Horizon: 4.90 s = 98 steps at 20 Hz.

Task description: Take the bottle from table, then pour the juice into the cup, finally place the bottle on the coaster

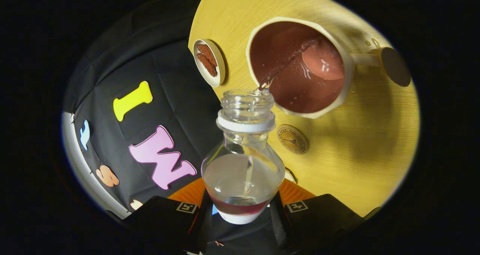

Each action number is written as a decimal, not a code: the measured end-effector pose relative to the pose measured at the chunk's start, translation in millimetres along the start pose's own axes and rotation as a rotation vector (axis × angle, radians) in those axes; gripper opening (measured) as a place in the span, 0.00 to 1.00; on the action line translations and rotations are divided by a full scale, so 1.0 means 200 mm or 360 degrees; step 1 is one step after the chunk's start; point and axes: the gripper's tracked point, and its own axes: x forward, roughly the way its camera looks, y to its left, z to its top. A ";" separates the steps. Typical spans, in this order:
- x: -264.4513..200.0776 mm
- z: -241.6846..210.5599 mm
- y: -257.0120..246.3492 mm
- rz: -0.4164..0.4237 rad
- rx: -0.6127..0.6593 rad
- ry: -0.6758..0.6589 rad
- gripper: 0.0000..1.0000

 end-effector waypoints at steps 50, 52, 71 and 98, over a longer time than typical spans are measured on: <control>-0.10 0.04 0.23 0.0254 0.0628 0.0047 0.71; -0.10 0.05 0.23 0.0243 0.0643 0.0043 0.71; -0.03 0.04 0.21 0.0240 0.0598 0.0012 0.71; -0.62 -0.24 -0.36 -0.0112 -0.2580 -0.0389 0.70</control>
